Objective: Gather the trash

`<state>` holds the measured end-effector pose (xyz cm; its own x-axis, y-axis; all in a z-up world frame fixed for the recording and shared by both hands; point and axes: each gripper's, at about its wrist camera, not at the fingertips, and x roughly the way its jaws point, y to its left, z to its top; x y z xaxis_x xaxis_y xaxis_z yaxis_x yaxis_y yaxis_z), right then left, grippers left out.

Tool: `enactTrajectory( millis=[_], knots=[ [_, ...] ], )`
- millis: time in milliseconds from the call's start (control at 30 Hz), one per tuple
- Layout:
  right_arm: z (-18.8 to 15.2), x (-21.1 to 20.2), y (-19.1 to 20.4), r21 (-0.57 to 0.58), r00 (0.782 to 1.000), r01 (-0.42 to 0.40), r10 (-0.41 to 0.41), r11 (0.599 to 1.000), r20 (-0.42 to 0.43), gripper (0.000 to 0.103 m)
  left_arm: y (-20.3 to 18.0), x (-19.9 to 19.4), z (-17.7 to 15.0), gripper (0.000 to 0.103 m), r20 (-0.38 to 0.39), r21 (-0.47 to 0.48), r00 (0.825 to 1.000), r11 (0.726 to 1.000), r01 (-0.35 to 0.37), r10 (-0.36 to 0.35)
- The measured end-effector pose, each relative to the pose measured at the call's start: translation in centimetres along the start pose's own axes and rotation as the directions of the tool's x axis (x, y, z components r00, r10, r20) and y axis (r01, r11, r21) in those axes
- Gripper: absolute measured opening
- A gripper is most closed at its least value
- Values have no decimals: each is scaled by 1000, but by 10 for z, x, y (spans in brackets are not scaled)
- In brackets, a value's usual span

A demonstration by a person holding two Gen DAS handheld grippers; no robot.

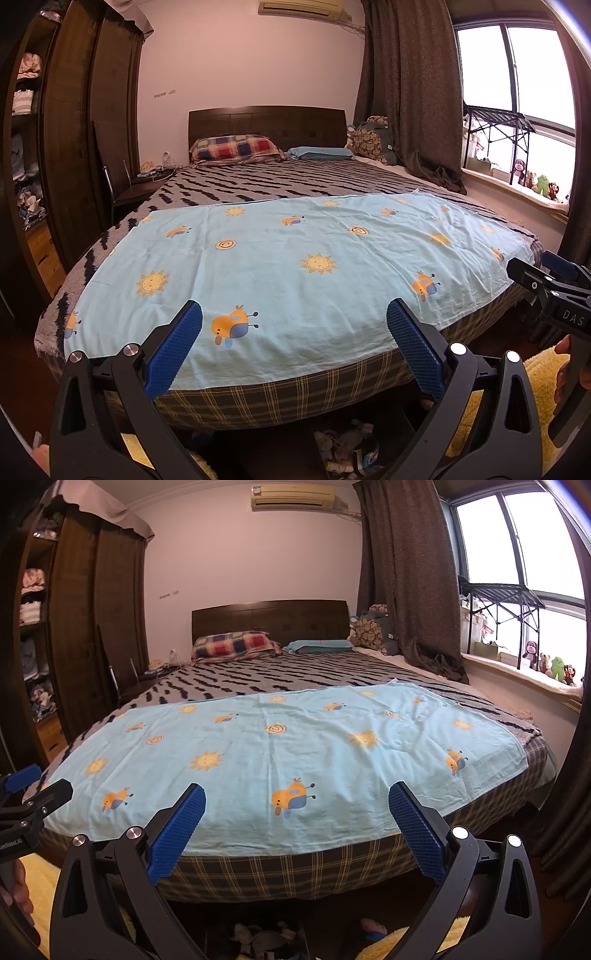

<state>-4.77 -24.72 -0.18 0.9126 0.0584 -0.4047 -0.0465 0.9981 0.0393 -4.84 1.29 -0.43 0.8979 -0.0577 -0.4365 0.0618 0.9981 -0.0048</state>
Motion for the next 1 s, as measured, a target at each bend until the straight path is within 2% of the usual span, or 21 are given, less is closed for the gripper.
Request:
enactTrajectory(
  millis=[200, 333, 500, 1000],
  knots=[
    [0, 0, 1, -1, 1000, -1, 1, 1000, -3, 100, 0, 0, 0, 95, 2, 7, 1000, 1000, -18, 17],
    [-1, 2, 1, -3, 1000, 1, -1, 1000, -8, 100, 1, 1, 0, 95, -6, -5, 1000, 1000, 9, -9],
    [-3, 6, 3, -10, 1000, -3, 2, 1000, -18, 100, -1, 1, -1, 95, -4, 3, 1000, 1000, -7, 7],
    [-5, 10, 3, -10, 999, -3, 2, 1000, -32, 100, -3, 3, -1, 95, -16, 2, 1000, 1000, 7, -7]
  ],
)
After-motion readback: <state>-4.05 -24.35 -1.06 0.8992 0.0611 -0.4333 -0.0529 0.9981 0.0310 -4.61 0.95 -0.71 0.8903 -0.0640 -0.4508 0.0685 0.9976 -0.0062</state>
